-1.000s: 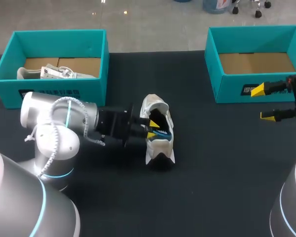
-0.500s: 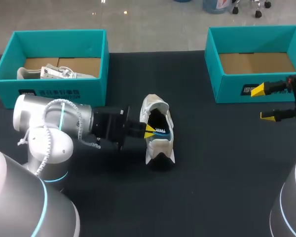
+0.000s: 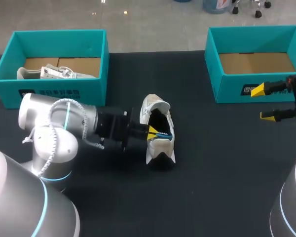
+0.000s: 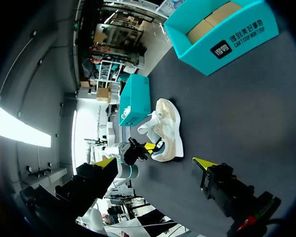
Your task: Take the shoe out of the shoebox, open the shoe tongue, remove and reinsert the insole, then place the shoe into the shoebox
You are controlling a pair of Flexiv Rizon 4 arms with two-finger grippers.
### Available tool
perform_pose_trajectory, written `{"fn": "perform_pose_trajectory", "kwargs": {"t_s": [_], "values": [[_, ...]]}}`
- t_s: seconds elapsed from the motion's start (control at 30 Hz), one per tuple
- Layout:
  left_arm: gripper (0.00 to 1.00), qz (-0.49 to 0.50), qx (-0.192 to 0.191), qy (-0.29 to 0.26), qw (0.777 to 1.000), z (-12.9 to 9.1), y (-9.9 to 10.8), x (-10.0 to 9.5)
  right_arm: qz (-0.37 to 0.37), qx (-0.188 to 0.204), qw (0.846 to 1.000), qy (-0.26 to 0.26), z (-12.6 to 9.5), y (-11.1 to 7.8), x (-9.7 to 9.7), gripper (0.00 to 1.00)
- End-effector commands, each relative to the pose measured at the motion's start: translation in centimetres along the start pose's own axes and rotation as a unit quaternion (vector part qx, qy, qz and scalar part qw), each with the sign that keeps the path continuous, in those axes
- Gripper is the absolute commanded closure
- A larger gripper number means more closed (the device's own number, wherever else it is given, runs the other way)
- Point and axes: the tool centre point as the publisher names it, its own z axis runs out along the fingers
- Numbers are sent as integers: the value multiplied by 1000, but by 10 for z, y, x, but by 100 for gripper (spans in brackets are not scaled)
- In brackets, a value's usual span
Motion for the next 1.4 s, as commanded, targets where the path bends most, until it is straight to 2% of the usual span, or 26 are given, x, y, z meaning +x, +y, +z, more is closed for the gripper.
{"fn": "perform_pose_trajectory", "kwargs": {"t_s": [0.03,0.17,0.2,0.3,0.33,0.4,0.47,0.5,0.63,0.67,0.77,0.8,0.87,0.93,0.97,1.1,1.17,1.2,1.23,1.4], "values": [[100,0,-3,0,1000,5,1,-2,1,-1,1000,-2,0,-1,0,0],[100,-2,-5,5,1000,7,2,1,1,-1,1000,-2,0,-1,0,0],[85,-3,-5,5,1000,7,2,1,1,-1,1000,-2,0,-1,0,0],[18,1,-2,-1,1000,4,-5,-1,1,-1,1000,-2,0,-1,0,0],[13,4,-1,-4,1000,2,-7,-2,1,-1,1000,-2,0,-1,0,0],[11,9,-3,-6,1000,-2,-10,-5,1,-1,1000,-2,0,-1,0,0],[13,10,-5,-9,1000,-7,-13,-8,1,-1,1000,-2,0,-1,0,0],[18,14,-7,-13,1000,-10,-14,-10,1,-1,1000,-2,0,-1,0,0],[27,23,-19,-16,999,-20,-17,-20,1,-1,1000,-2,0,-1,0,0],[31,25,-20,-15,999,-22,-17,-22,1,-1,1000,-2,0,-1,0,0],[36,30,-23,-13,999,-24,-18,-26,1,-1,1000,-2,0,-1,0,0],[41,29,-25,-8,999,-24,-17,-26,1,-1,1000,-2,0,-1,0,0],[42,30,-25,-7,999,-24,-16,-26,1,-1,1000,-2,0,-1,0,0],[55,29,-23,-4,999,-23,-15,-26,1,-1,1000,-2,0,-1,0,0],[56,28,-22,-2,999,-22,-15,-26,1,-1,1000,-2,0,-1,0,0],[70,21,-15,6,1000,-15,-11,-24,1,-1,1000,-2,0,-1,0,0],[81,19,-12,9,1000,-12,-10,-23,1,-1,1000,-2,0,-1,0,0],[83,18,-9,10,1000,-10,-10,-22,1,-1,1000,-2,0,-1,0,0],[91,17,-8,12,1000,-9,-10,-21,1,-1,1000,-2,0,-1,0,0],[100,13,1,24,1000,-3,-9,-16,1,-1,1000,-2,0,-1,0,0]]}}
